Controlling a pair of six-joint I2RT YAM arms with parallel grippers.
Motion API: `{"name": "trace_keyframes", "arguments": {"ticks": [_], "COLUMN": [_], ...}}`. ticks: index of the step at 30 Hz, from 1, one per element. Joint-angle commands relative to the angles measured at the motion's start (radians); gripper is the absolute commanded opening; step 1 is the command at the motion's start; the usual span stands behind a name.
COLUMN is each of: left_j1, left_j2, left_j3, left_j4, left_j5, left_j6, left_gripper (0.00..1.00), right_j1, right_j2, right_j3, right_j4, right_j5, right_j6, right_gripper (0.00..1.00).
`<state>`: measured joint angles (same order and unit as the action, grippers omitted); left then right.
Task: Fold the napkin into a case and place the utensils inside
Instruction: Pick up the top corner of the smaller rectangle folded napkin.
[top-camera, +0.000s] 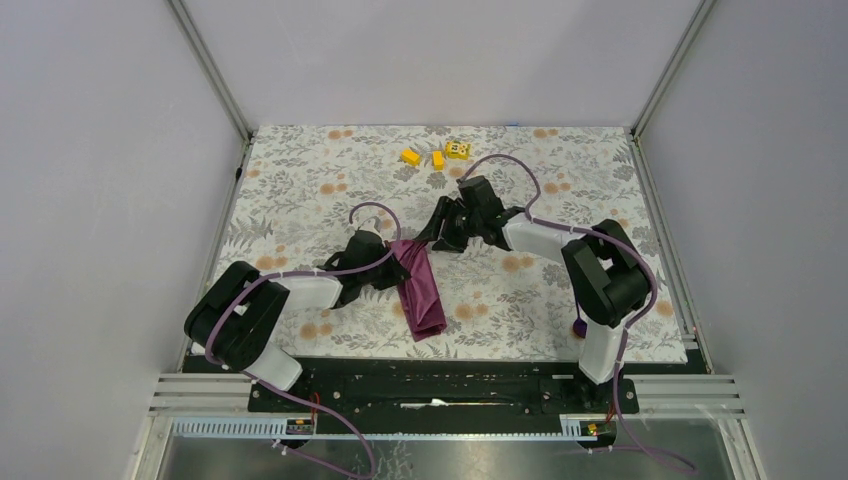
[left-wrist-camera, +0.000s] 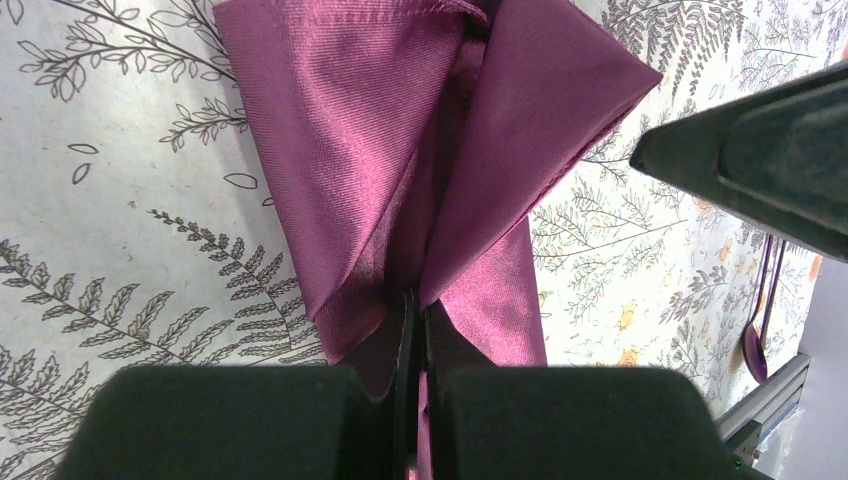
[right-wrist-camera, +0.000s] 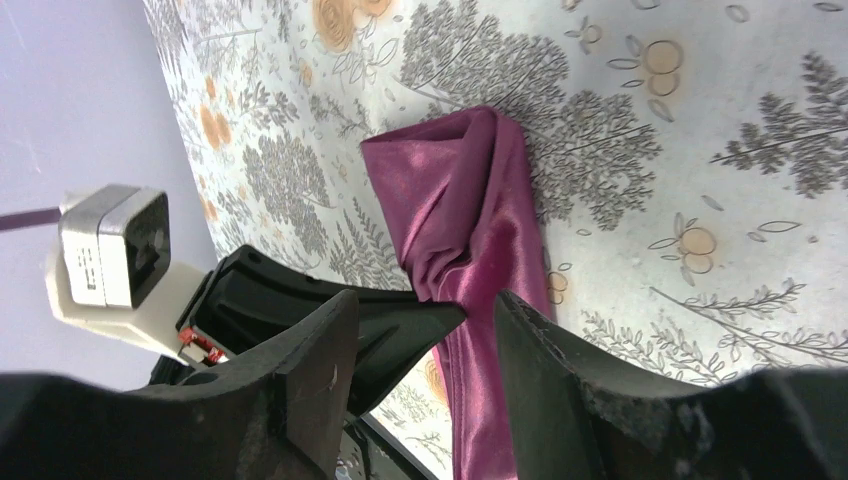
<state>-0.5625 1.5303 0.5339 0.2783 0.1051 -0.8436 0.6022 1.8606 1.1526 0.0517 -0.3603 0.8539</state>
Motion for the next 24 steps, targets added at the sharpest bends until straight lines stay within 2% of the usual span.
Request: {"name": "trace_keyframes", "arguments": {"ticks": [1, 6, 11, 14, 20, 24], "left_j1": [0.002, 0.002, 0.001, 0.001, 0.001, 0.001], "left_j2": [-0.01, -0.008, -0.005, -0.007, -0.01, -0.012], "left_j3": [-0.02, -0.02, -0.019, -0.023, -0.026, -0.025], "left_j4": [-0.045, -0.043, -0.041, -0.039, -0.037, -0.037], "left_j5": [0.014, 0.014, 0.02, 0.017, 0.016, 0.017], "left_j6": [0.005, 0.003, 0.001, 0.0, 0.0, 0.001], "left_gripper": [0.0, 0.0, 0.0, 0.0, 0.0, 0.0], "right_j1": [-0.018, -0.02, -0.018, -0.018, -0.011, 0.001], "right_j2": [0.015, 0.061, 0.103, 0.106, 0.122, 0.112], "right_j3": [-0.024, -0.008, 0.022, 0.026, 0.034, 0.041], "right_j4": [0.121, 0.159, 0.166, 0.17, 0.174, 0.178], "right_j5": [-0.034, -0.055, -0.08, -0.076, -0.082, -0.081], "right_j6": [0.078, 0.088, 0.091, 0.087, 0.079, 0.074], "right_gripper": [0.59, 0.6, 0.46, 0.42, 0.13, 0.01]}}
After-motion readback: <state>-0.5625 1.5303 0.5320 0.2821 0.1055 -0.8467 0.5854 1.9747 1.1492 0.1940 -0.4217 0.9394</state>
